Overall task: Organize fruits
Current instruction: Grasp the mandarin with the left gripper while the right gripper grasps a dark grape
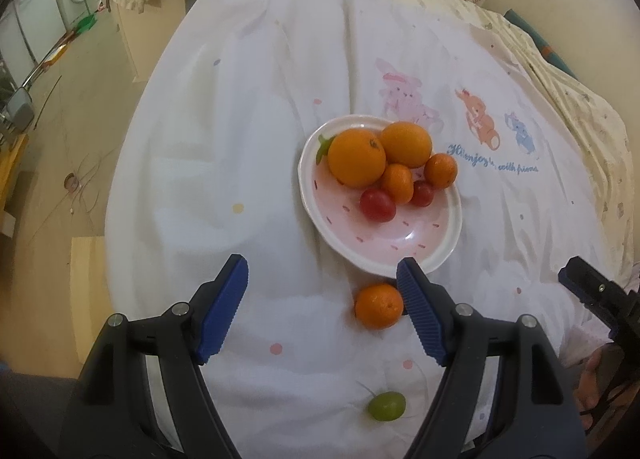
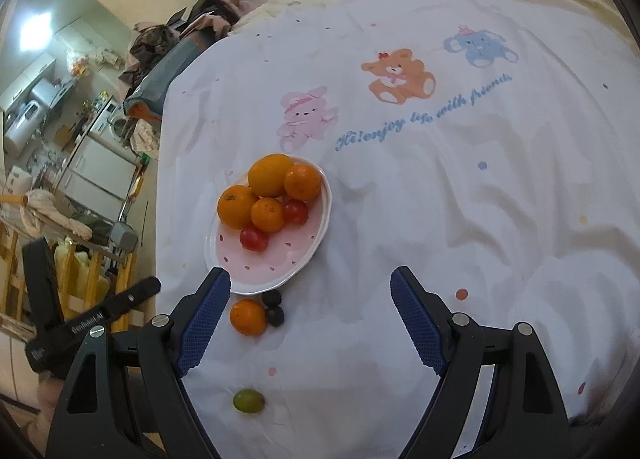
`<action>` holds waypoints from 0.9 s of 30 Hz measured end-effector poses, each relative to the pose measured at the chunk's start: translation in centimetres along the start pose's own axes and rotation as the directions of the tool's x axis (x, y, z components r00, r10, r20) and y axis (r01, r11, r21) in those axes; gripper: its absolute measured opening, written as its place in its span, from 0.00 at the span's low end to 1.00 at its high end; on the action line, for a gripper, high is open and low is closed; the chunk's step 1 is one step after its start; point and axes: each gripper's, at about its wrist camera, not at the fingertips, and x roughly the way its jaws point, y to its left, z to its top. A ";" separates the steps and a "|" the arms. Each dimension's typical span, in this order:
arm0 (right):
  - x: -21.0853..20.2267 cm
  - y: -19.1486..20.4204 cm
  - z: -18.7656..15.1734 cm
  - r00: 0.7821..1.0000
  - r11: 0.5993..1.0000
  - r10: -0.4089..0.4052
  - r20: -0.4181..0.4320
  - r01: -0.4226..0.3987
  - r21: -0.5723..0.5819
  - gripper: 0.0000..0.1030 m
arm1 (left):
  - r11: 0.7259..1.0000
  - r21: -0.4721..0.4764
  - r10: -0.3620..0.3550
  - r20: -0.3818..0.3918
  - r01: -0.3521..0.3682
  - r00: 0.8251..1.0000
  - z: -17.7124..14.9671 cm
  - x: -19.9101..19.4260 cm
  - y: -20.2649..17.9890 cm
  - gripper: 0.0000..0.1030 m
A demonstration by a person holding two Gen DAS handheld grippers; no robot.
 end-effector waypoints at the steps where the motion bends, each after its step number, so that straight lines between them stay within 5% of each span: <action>1: 0.1 0.0 0.0 1.000 1.000 -0.010 0.002 0.010 -0.002 0.82 | 1.000 0.002 0.004 -0.001 -0.004 1.000 0.0 0.2 0.0 0.72; 10: 1.8 -0.1 0.2 0.999 0.999 -0.027 -0.035 0.027 0.023 0.82 | 1.000 0.006 -0.008 -0.100 0.009 0.995 -0.9 3.1 -0.7 0.72; 17: 2.5 -0.4 0.2 0.997 0.999 -0.046 -0.058 0.048 0.027 0.82 | 0.992 0.126 -0.001 -0.163 0.022 0.987 -2.6 6.0 -4.2 0.72; 22: 2.5 -0.9 0.2 0.996 0.997 -0.059 -0.063 0.062 0.036 0.82 | 0.991 0.125 -0.014 -0.208 0.040 0.978 -2.9 7.9 -5.1 0.70; 25: 2.4 -1.2 0.2 0.996 0.997 -0.059 -0.060 0.062 0.045 0.82 | 0.994 0.097 -0.025 -0.226 0.048 0.974 -2.9 8.5 -4.7 0.67; 27: 2.3 -1.2 0.2 0.997 0.997 -0.058 -0.060 0.061 0.049 0.82 | 0.995 0.083 -0.028 -0.235 0.049 0.972 -2.9 8.9 -4.5 0.54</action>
